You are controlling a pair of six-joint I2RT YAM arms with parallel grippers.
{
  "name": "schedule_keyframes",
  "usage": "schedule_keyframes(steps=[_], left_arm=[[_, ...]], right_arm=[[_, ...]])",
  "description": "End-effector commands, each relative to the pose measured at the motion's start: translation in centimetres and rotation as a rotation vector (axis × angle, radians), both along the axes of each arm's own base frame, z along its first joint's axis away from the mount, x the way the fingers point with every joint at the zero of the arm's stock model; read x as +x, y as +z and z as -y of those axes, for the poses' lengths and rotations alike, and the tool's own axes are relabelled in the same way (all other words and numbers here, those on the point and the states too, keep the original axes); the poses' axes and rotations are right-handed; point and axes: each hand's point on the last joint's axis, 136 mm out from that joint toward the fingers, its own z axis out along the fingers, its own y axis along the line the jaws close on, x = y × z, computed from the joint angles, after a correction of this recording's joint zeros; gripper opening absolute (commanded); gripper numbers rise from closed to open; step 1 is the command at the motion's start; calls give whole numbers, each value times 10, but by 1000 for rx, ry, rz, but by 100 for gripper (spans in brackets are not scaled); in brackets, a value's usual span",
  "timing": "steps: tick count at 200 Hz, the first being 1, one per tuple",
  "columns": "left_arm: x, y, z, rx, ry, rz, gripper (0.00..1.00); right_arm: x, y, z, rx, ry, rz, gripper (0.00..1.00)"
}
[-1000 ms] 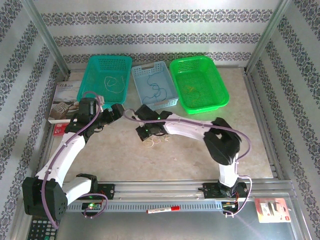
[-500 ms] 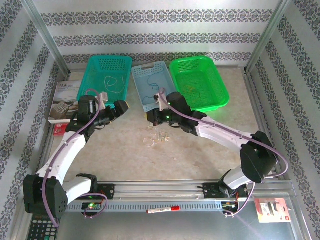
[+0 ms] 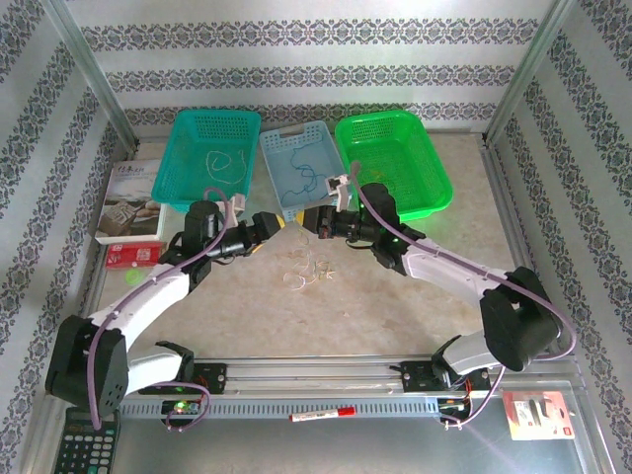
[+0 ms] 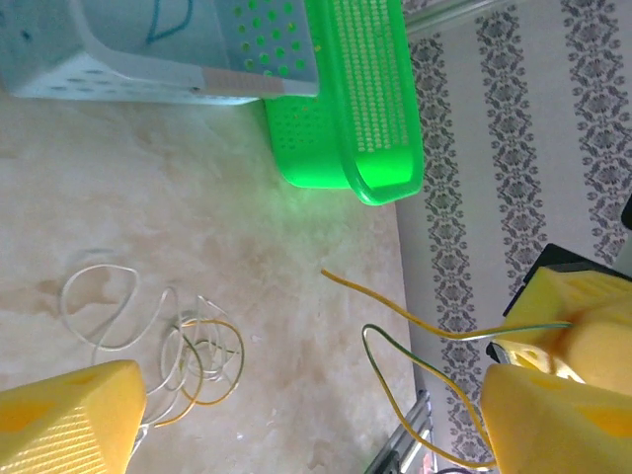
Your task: Untangle the cables
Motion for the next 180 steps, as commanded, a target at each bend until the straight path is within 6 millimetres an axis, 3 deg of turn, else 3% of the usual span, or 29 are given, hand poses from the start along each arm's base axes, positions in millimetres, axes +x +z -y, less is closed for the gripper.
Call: schedule_keyframes(steps=[1, 112, 180], left_arm=[[6, 17, 12, -53, -4, 83, 86], [1, 10, 36, -75, -48, 86, 77], [0, 15, 45, -127, -49, 94, 79]], right_arm=[[-6, 20, 2, 68, 20, 35, 0], [2, 41, 11, 209, -3, 14, 0], [6, 50, 12, 253, -6, 10, 0]])
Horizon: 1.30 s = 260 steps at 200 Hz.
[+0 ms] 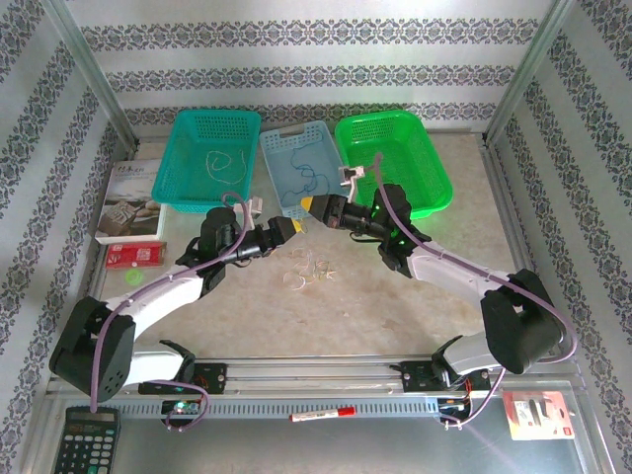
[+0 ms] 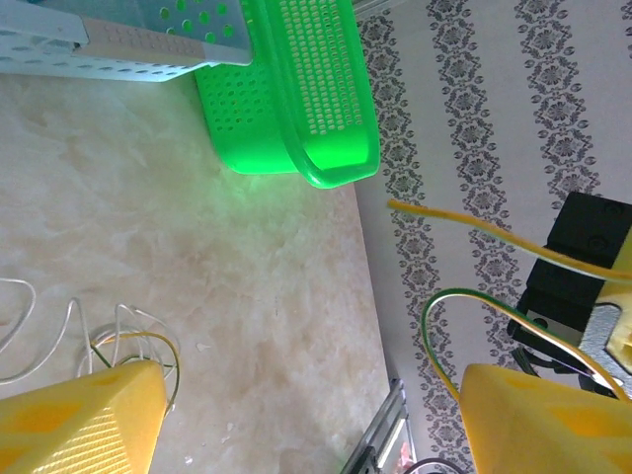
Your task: Untangle the cables
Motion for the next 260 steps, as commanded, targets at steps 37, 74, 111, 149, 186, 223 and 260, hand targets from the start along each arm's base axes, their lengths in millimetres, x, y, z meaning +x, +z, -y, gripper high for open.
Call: schedule_keyframes(steps=[37, 74, 111, 149, 186, 223, 260], left_arm=[[9, 24, 11, -93, 3, 60, 79], [15, 32, 13, -158, 21, 77, 80], [20, 40, 18, -239, 31, 90, 79], [21, 42, 24, -293, 27, 93, 71], [20, 36, 30, -295, 19, 87, 60], [18, 35, 36, -309, 11, 90, 47], [13, 35, 46, -320, -17, 92, 39]], right_arm=[[0, 6, -1, 37, 17, 14, 0], [-1, 7, -3, 48, 20, 22, 0], [-2, 8, -6, 56, 28, 20, 0], [-1, 9, -6, 62, 24, 21, 0], [-1, 13, -5, 72, 20, 28, 0], [2, 15, -2, 74, 8, 33, 0], [4, 18, 0, 79, -2, 39, 0]])
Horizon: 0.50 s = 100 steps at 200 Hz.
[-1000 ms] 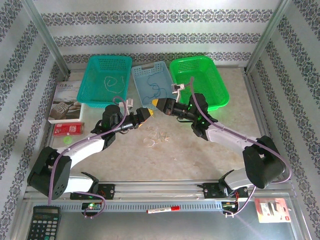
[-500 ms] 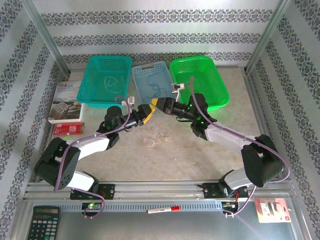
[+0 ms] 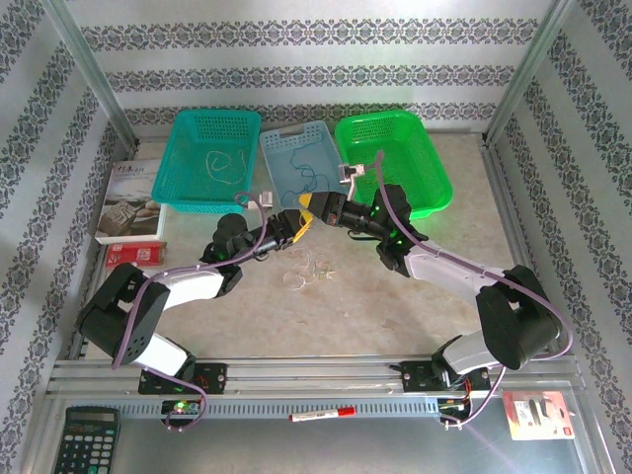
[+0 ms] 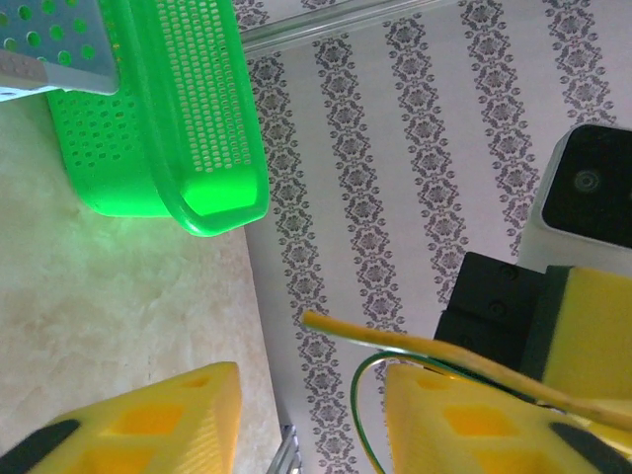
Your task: Untangle the cables
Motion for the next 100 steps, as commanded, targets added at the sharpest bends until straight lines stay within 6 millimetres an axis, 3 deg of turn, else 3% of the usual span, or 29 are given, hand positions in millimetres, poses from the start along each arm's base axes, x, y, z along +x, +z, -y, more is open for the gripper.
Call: schedule_keyframes(steps=[1, 35, 89, 100], left_arm=[[-7, 14, 9, -45, -27, 61, 39], [-11, 14, 16, -58, -48, 67, 34], [-16, 7, 21, -62, -65, 58, 2], [-17, 1, 20, -54, -62, 49, 0]], right_arm=[[0, 12, 2, 31, -2, 35, 0], [3, 11, 3, 31, -9, 32, 0], [6, 19, 8, 43, -20, 43, 0], [8, 25, 12, 50, -32, 53, 0]])
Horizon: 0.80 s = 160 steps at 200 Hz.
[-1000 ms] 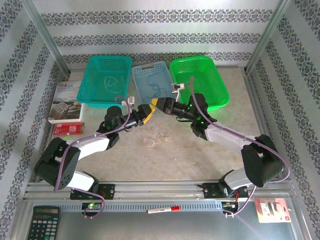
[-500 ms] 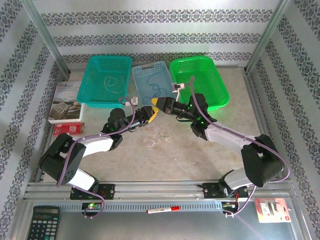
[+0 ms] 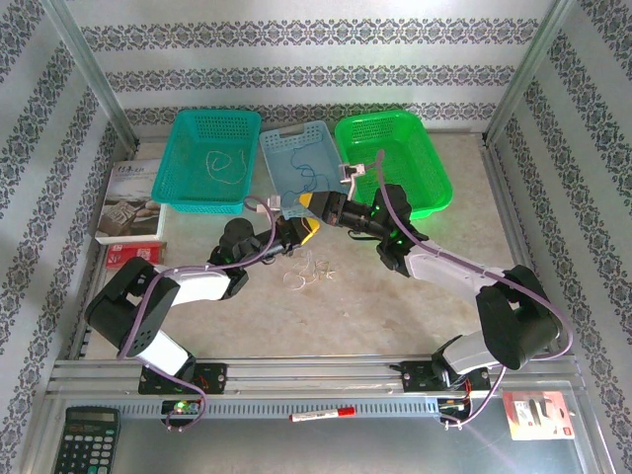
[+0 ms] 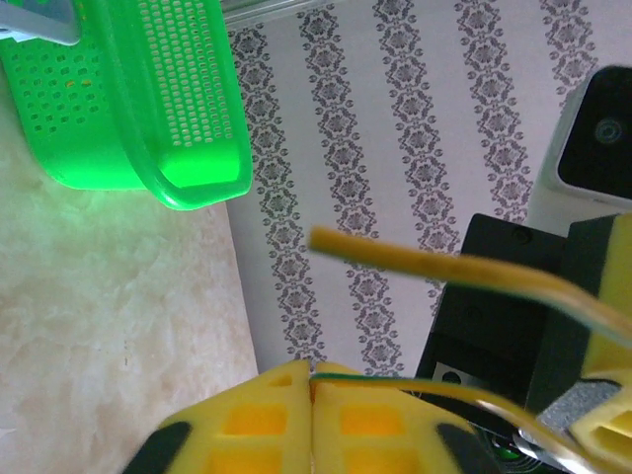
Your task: Untangle the cables
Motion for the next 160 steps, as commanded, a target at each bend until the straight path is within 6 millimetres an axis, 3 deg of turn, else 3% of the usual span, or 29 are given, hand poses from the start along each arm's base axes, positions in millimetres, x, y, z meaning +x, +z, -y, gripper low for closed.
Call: schedule_keyframes(steps=[1, 51, 107, 137, 160], left_arm=[[-8, 3, 3, -20, -19, 40, 0], [-14, -18, -6, 1, 10, -2, 0], [-14, -23, -11, -3, 38, -9, 0], [-14, -26, -16, 4, 65, -5, 28], [-14, -29, -23, 26, 82, -6, 40]], right_arm=[[6, 25, 10, 45, -26, 64, 0], [15, 42, 39, 63, -103, 101, 0], [9, 31, 51, 46, -132, 102, 0], [3, 28, 53, 34, -111, 112, 0], [0, 22, 57, 12, -105, 112, 0]])
